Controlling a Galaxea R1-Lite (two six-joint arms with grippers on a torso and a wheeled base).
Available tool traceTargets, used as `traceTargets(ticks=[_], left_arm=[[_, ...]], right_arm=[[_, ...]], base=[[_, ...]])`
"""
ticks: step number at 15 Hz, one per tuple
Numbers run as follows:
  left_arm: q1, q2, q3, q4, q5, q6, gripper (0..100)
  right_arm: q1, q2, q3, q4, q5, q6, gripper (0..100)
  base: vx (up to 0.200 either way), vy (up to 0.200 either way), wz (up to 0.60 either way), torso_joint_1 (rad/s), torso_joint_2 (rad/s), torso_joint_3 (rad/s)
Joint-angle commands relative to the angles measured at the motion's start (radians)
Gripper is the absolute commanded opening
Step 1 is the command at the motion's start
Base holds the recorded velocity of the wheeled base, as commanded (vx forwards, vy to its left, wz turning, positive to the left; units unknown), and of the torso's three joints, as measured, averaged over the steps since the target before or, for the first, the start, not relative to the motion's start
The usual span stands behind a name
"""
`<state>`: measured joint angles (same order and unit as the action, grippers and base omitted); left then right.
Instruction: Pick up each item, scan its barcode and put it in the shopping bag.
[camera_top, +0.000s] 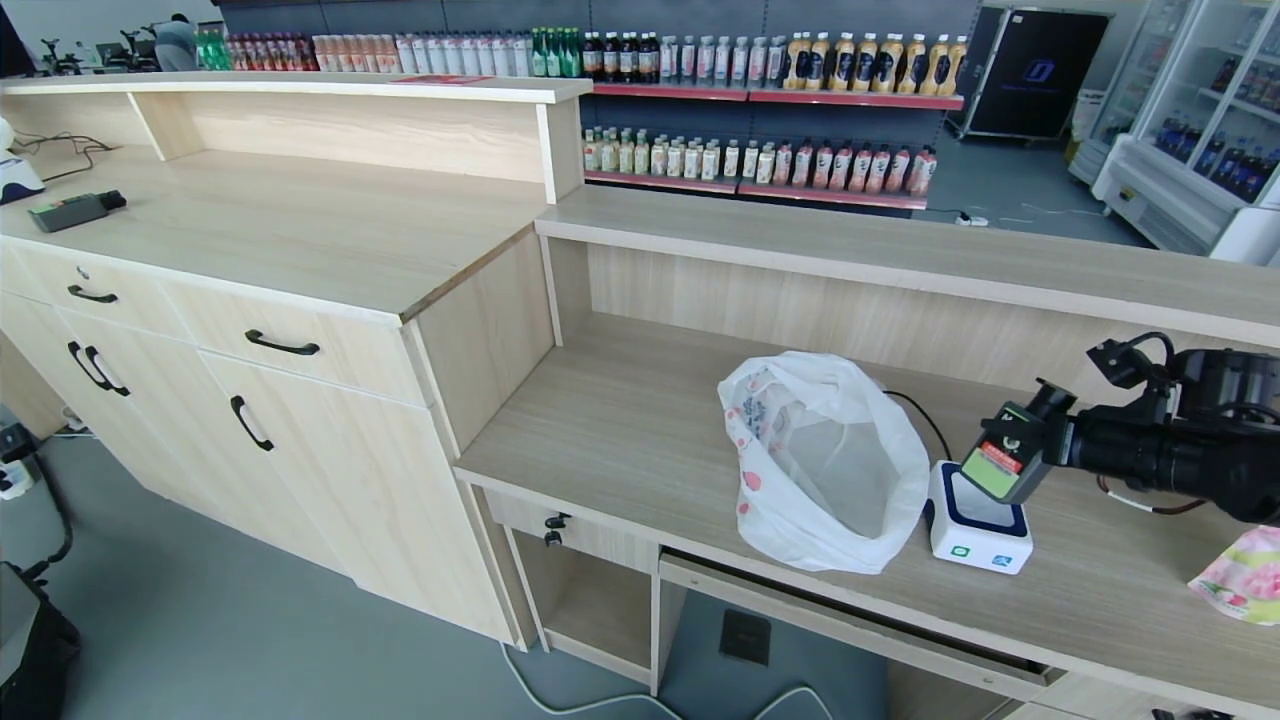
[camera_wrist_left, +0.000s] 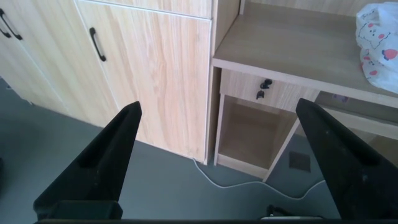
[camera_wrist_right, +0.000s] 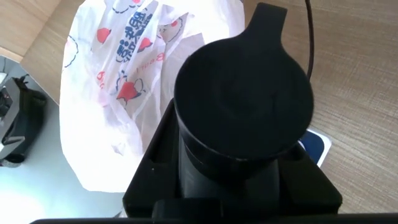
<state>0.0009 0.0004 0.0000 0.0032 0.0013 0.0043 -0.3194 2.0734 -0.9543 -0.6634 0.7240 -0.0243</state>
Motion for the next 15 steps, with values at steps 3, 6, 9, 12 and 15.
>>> traceTargets(ticks=[3,6,9,12,15], left_arm=[[0.001,0.000,0.000,0.000,0.000,0.000,100],[0.001,0.000,0.000,0.000,0.000,0.000,100],[0.001,0.000,0.000,0.000,0.000,0.000,100],[0.001,0.000,0.000,0.000,0.000,0.000,100],[0.001,0.000,0.000,0.000,0.000,0.000,100]], right_arm=[[0.008,0.033,-0.003,-0.024,-0.002,0.001,0],[0.008,0.043,-0.017,-0.028,-0.003,0.007,0],[0.008,0.051,-0.027,-0.036,-0.003,0.030,0],[0.008,0.056,-0.031,-0.047,-0.003,0.047,0],[0.008,0.056,-0.026,-0.048,-0.003,0.047,0]], base=[[0.000,0.000,0.00,0.000,0.00,0.000],[0.000,0.000,0.00,0.000,0.00,0.000],[0.000,0.000,0.00,0.000,0.00,0.000],[0.000,0.000,0.00,0.000,0.00,0.000],[0.000,0.000,0.00,0.000,0.00,0.000]])
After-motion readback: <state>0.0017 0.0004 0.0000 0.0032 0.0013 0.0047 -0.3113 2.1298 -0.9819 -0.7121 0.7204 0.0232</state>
